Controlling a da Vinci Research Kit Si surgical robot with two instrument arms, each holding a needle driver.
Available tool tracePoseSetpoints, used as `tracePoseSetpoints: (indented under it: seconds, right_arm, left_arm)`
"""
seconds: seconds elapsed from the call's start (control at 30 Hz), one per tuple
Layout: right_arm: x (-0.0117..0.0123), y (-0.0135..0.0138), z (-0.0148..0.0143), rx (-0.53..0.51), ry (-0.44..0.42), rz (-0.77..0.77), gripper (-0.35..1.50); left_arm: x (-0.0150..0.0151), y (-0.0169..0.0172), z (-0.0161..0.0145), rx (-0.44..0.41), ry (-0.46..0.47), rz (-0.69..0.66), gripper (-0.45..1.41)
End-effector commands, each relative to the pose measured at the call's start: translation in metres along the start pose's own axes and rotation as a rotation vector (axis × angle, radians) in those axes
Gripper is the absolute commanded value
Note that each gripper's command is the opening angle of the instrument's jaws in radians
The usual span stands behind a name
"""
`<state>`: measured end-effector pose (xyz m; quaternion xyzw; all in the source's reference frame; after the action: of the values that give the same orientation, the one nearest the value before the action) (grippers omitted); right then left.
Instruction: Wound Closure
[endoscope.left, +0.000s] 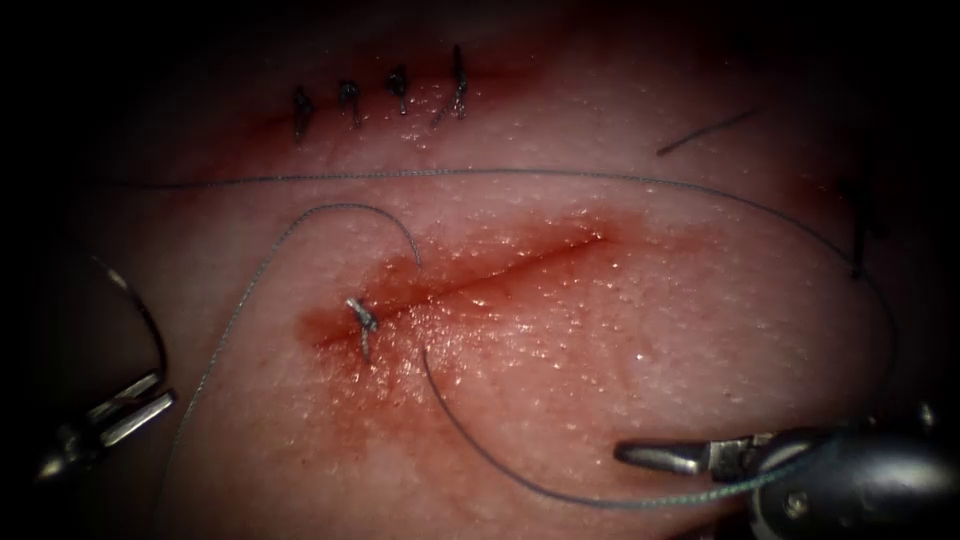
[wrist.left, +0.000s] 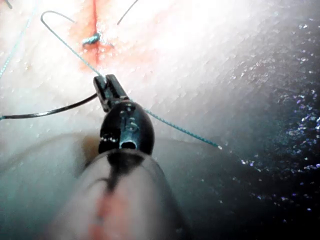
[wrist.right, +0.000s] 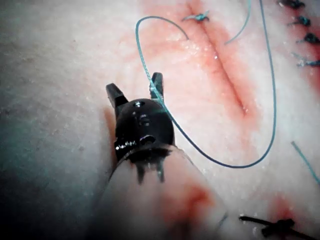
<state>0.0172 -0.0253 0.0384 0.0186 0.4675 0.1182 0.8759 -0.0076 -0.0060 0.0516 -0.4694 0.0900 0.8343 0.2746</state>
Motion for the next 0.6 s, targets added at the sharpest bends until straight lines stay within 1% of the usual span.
tracePoseSetpoints:
  seconds: [0.03, 0.2, 0.27, 0.3, 0.37, 0.43, 0.5, 0.6]
  right_arm:
    - [-0.0018, 0.0003, -0.0011, -0.008, -0.035, -0.005, 1.26]
    - [-0.0053, 0.0031, -0.0057, -0.063, -0.151, -0.016, 1.25]
    - [-0.006, 0.0044, -0.0074, -0.098, -0.19, -0.016, 1.25]
    - [-0.0063, 0.0055, -0.0086, -0.128, -0.221, -0.015, 1.23]
    - [-0.0063, 0.0072, -0.0102, -0.197, -0.265, -0.008, 1.21]
    - [-0.0059, 0.0092, -0.0117, -0.245, -0.288, -0.025, 1.2]
    - [-0.0052, 0.0111, -0.0127, -0.273, -0.297, -0.04, 1.2]
    - [-0.004, 0.0131, -0.0132, -0.294, -0.315, -0.068, 1.2]
  left_arm:
    - [-0.0004, 0.0009, 0.0005, -0.002, 0.0, -0.002, -0.45]
    - [-0.0004, 0.0009, 0.0005, -0.004, 0.001, 0.004, -0.45]
    - [-0.0004, 0.0009, 0.0005, -0.003, 0.001, 0.004, -0.45]
    - [-0.0004, 0.0009, 0.0005, -0.003, 0.001, 0.004, -0.45]
    - [-0.0004, 0.0009, 0.0005, -0.003, 0.0, 0.004, -0.45]
    - [-0.0004, 0.001, 0.0006, -0.002, 0.0, 0.004, -0.45]
    - [-0.0004, 0.001, 0.0006, -0.004, 0.001, 0.004, -0.45]
    - [-0.0004, 0.001, 0.0006, -0.003, 0.001, 0.004, -0.45]
